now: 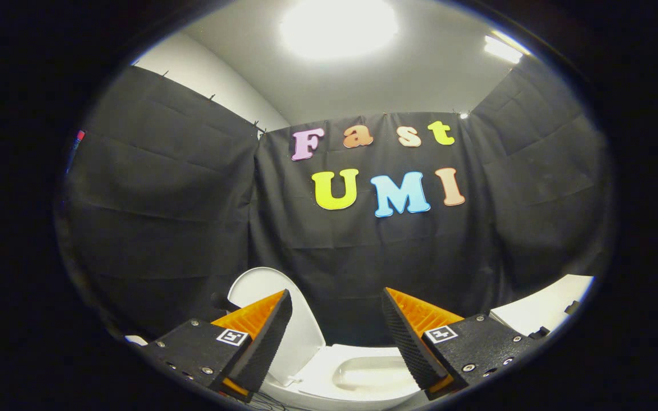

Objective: Open the toilet lid.

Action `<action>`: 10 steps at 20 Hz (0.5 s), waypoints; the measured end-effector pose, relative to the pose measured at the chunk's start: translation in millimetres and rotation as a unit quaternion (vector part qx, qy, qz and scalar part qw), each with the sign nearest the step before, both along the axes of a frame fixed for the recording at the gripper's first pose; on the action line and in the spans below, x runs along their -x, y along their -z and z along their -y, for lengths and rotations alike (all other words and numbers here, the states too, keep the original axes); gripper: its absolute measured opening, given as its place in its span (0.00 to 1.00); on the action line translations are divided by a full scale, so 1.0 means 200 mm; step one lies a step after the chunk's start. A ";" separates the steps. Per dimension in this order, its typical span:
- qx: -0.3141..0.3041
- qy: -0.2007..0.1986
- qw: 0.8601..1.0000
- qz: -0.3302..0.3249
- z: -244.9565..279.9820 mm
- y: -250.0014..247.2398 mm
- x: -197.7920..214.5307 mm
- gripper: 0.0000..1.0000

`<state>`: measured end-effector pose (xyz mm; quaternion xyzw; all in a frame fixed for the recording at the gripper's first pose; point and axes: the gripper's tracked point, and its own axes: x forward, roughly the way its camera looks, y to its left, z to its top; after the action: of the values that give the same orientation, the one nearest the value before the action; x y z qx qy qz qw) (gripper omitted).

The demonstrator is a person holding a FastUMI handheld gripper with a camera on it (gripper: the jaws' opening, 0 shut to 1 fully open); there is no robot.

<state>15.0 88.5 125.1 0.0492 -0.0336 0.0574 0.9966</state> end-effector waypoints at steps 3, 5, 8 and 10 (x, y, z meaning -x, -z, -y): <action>-0.004 0.000 1.000 0.013 0.11 0.03 0.04 0.96; -0.003 0.001 1.000 0.017 0.16 0.08 0.06 0.96; 0.018 0.019 1.000 0.007 0.26 0.20 0.08 0.96; 0.025 0.032 0.999 -0.008 0.30 0.29 0.09 0.96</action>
<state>-3.4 27.9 66.3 0.0239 -0.0255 0.0256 0.9991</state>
